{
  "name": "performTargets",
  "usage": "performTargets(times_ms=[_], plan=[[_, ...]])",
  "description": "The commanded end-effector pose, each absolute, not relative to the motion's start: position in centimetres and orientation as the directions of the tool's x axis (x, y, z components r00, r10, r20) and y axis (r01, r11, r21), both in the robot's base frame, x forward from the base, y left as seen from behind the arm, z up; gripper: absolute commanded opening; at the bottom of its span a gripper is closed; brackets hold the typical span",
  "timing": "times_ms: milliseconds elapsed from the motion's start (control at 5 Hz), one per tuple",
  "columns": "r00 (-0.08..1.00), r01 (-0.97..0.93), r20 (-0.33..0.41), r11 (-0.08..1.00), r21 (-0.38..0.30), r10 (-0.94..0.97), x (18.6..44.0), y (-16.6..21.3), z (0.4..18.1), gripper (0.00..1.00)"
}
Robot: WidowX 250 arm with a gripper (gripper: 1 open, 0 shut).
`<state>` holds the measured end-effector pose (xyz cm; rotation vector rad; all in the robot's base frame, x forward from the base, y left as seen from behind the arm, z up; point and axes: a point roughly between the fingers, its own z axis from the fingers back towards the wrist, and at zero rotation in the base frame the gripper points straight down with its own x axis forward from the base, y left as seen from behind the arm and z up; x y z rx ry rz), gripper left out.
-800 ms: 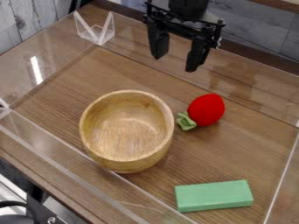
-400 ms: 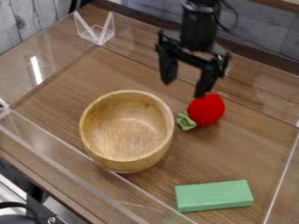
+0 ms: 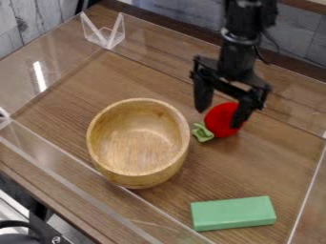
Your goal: Move the red fruit to the left
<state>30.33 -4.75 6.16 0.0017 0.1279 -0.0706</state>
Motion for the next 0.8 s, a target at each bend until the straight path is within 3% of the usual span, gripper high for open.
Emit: performTargets(times_ms=[0,600], plan=[[0.993,0.099,-0.062,0.995,-0.010,-0.100,31.3,-5.1,6.8,1.00],[0.991,0.124,-0.042,0.992,-0.007,-0.124,31.6,-4.5,5.5,1.00]])
